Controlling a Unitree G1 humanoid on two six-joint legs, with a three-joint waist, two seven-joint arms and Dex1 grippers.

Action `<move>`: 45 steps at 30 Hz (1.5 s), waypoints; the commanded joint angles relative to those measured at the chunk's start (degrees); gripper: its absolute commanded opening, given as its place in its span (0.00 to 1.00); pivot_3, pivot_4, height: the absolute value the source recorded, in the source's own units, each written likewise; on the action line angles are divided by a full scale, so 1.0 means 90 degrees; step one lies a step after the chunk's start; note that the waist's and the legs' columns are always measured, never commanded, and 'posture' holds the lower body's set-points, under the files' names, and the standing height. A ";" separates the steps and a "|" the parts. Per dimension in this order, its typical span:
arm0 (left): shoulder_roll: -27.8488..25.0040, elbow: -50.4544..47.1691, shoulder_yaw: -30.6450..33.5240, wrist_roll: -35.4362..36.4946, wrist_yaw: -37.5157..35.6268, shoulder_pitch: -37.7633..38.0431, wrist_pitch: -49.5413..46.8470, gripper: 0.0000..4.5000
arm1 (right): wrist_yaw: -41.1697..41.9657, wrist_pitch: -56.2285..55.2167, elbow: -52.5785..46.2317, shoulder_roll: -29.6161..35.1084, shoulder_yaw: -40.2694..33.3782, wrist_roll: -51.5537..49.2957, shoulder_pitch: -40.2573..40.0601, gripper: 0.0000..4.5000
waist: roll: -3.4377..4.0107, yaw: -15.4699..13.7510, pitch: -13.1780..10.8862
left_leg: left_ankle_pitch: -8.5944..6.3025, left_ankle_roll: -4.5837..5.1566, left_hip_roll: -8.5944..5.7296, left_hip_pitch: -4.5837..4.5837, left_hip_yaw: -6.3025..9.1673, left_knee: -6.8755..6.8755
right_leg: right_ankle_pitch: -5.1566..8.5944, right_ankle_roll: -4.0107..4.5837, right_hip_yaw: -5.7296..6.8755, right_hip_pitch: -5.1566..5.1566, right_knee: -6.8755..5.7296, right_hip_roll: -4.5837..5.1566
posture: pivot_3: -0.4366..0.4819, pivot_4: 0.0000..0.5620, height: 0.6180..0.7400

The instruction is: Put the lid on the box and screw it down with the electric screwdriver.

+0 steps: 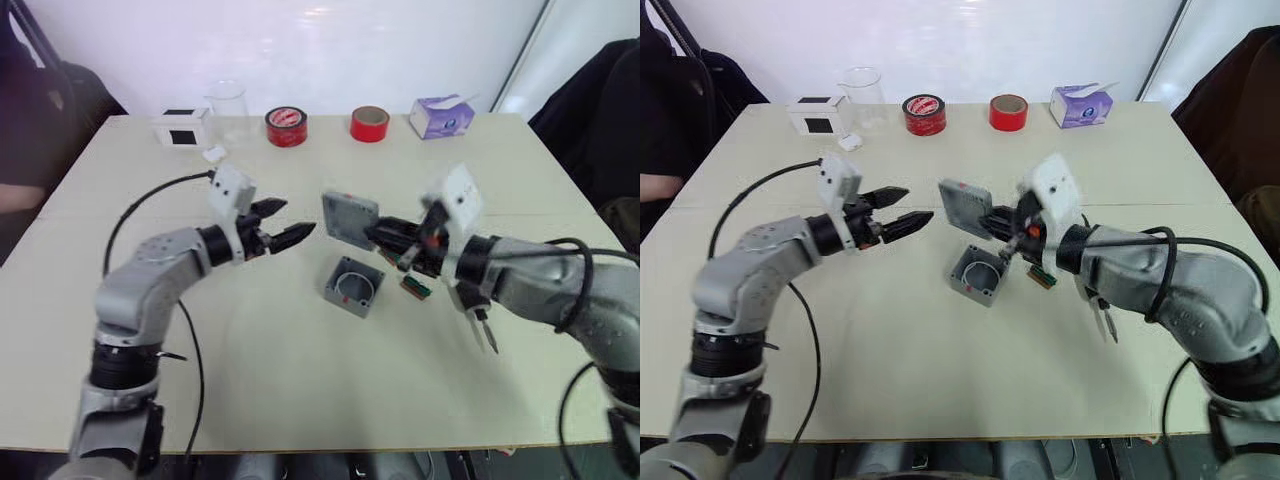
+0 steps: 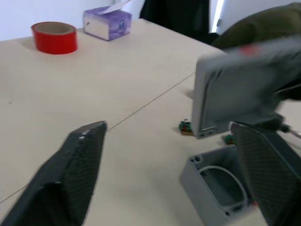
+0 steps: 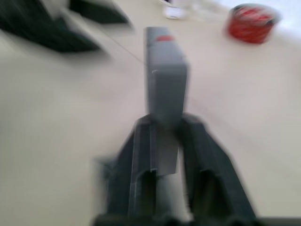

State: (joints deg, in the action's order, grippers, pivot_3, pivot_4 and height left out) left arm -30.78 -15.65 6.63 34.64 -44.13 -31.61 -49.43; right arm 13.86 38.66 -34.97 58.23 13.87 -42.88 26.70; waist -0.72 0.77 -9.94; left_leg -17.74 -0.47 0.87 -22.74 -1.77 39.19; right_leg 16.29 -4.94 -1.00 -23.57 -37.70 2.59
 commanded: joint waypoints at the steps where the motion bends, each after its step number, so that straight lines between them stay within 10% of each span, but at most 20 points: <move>1: -0.1225 0.0155 -0.0296 0.0034 -0.1797 0.0106 0.0515 0.98 | 0.0575 -0.3358 0.0533 0.0337 0.0506 0.3533 -0.0292 0.03 | -0.0002 0.0017 -0.0004 | 0.0000 -0.0001 -0.0003 -0.0003 -0.0003 0.0001 | 0.0000 -0.0001 -0.0001 -0.0005 0.0000 -0.0001 | 0.48 0.27 1.00; 9: -0.1847 0.0934 -0.0726 -0.0171 -0.3017 -0.0136 0.1269 0.98 | -0.0961 -0.6865 0.1804 -0.0004 0.0722 0.8179 -0.0952 0.03 | -0.0001 -0.0019 -0.0004 | 0.0003 -0.0006 -0.0003 -0.0003 -0.0026 -0.0002 | 0.0001 -0.0001 -0.0008 -0.0013 0.0003 0.0002 | 0.48 0.27 1.00; 16: -0.1891 0.1180 -0.0947 -0.0341 -0.3357 -0.0285 0.1550 0.98 | -0.1776 -0.7744 0.2507 -0.0379 0.0402 0.9470 -0.1374 0.03 | -0.0001 0.0021 -0.0005 | 0.0021 -0.0038 -0.0004 -0.0004 -0.0034 0.0000 | 0.0001 -0.0001 -0.0015 -0.0017 -0.0004 -0.0002 | 0.48 0.27 1.00; 45: -0.1774 0.1010 -0.0952 -0.0516 -0.3177 -0.0111 0.1669 0.98 | -0.2286 -0.9522 0.4594 -0.0900 0.0382 1.0407 -0.0551 0.03 | -0.0001 0.0024 -0.0005 | 0.0021 -0.0035 -0.0004 0.0013 -0.0039 0.0003 | 0.0001 0.0000 -0.0036 -0.0018 -0.0038 -0.0005 | 0.48 0.27 1.00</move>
State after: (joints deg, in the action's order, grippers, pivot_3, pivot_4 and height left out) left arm -46.22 -4.82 -3.47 29.72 -72.90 -32.17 -35.31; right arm -6.36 -46.69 6.99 50.41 18.81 51.14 20.64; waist -0.73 0.98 -9.98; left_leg -17.56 -0.78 0.83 -22.61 -2.12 39.21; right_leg 16.30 -4.94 -1.33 -23.72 -38.04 2.54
